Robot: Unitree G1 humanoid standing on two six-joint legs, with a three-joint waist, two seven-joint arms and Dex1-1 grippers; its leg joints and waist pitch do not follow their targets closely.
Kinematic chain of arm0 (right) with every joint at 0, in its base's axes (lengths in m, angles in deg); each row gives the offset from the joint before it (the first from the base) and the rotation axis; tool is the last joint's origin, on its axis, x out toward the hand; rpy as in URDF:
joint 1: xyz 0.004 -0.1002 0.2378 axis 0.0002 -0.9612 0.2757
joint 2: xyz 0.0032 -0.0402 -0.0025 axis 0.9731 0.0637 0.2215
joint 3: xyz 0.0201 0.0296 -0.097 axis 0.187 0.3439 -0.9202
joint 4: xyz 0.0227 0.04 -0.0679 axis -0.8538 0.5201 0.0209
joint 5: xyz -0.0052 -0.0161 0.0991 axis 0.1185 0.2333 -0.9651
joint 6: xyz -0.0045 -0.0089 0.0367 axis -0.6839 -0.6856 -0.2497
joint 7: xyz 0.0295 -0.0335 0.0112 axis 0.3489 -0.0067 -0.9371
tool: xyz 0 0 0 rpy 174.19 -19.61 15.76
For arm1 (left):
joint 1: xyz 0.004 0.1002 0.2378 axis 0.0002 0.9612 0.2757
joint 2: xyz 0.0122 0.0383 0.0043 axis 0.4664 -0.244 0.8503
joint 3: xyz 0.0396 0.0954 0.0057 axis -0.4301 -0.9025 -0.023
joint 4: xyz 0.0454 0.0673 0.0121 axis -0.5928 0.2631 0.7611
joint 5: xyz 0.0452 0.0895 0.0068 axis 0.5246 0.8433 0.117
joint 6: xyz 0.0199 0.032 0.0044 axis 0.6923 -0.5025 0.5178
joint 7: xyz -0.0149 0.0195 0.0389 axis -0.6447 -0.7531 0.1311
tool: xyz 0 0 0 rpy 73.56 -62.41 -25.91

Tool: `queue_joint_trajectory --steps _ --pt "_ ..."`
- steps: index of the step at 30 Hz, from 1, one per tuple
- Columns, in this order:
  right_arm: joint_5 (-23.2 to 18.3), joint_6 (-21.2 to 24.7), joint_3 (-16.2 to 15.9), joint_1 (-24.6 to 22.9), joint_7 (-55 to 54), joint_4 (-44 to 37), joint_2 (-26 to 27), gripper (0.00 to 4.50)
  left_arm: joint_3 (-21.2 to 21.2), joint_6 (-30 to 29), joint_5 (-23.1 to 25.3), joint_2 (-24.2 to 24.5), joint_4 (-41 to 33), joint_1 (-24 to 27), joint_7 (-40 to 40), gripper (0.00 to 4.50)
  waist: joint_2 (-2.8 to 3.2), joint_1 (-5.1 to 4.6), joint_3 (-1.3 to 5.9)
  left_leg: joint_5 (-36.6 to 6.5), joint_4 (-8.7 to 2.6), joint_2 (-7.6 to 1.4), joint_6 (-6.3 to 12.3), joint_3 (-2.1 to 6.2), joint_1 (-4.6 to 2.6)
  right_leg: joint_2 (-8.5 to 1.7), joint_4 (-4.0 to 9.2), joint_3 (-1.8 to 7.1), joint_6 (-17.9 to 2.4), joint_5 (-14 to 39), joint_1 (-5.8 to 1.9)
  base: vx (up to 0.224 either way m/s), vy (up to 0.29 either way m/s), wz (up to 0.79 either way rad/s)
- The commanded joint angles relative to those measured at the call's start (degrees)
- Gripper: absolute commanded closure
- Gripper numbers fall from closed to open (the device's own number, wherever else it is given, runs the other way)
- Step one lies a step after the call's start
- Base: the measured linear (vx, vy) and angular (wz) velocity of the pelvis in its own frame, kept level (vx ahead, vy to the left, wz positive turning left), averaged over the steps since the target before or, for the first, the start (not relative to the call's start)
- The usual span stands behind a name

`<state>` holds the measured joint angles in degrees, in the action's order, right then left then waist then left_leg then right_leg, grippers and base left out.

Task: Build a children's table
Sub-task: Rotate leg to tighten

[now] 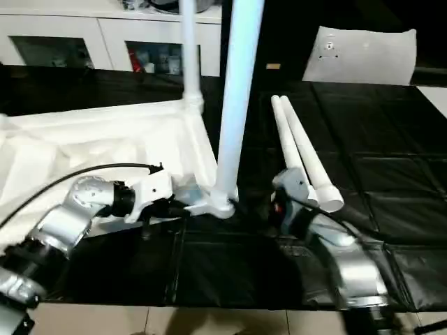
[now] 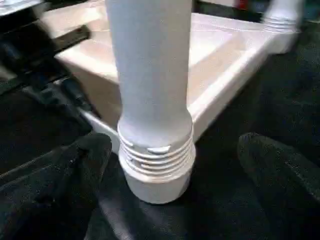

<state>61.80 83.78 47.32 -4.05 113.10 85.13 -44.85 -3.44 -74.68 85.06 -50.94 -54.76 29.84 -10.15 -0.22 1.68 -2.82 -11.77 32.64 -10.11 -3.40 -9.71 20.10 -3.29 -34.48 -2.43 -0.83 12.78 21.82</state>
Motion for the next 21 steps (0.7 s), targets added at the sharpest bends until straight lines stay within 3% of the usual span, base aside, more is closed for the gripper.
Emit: queue_joint_trajectory --steps 1,7,12,15,21 --pt "0.5 -0.3 -1.7 0.7 3.1 -0.6 -0.9 0.06 -4.0 1.9 1.9 1.1 2.4 0.4 -4.1 4.50 -0.39 0.05 3.13 -3.5 -2.77 -2.97 5.94 0.51 0.06 -4.60 3.21 2.91 -14.1 -1.8 -3.07 0.000 0.000 0.00" --pt "2.9 -2.4 -5.0 3.1 7.4 2.3 -2.6 0.06 -5.6 5.8 2.1 1.6 4.3 -0.9 -8.8 4.50 -0.55 0.39 3.22 -2.6 -2.52 -3.18 6.28 0.55 0.09 -4.84 2.67 2.80 -15.8 -3.3 -2.95 0.000 0.000 0.00" --pt "3.4 -3.5 -6.8 6.4 8.6 5.8 -1.6 0.06 -6.9 8.4 2.5 1.2 5.4 -1.8 -11.7 4.50 -0.48 0.68 3.08 -5.4 -2.59 -3.33 4.72 0.51 -0.24 -4.90 2.84 2.85 -15.9 0.8 -2.73 0.000 0.000 0.00" --pt "3.2 -3.5 -7.3 7.1 9.6 6.6 -1.2 0.06 -7.1 9.1 2.5 1.0 6.0 -2.1 -12.5 4.50 -0.55 0.92 3.16 -5.3 -2.48 -3.27 4.40 0.49 -0.19 -4.91 2.67 2.90 -15.7 0.3 -2.76 0.000 0.000 0.00" --pt "2.6 -3.6 -8.2 8.2 12.4 8.4 -1.1 0.66 -7.3 10.6 2.9 0.8 7.3 -2.7 -13.5 4.50 -0.63 1.47 3.41 -3.2 -2.24 -3.18 5.16 0.47 -0.04 -4.85 2.21 2.80 -15.9 -3.3 -2.95 0.000 0.000 0.00"
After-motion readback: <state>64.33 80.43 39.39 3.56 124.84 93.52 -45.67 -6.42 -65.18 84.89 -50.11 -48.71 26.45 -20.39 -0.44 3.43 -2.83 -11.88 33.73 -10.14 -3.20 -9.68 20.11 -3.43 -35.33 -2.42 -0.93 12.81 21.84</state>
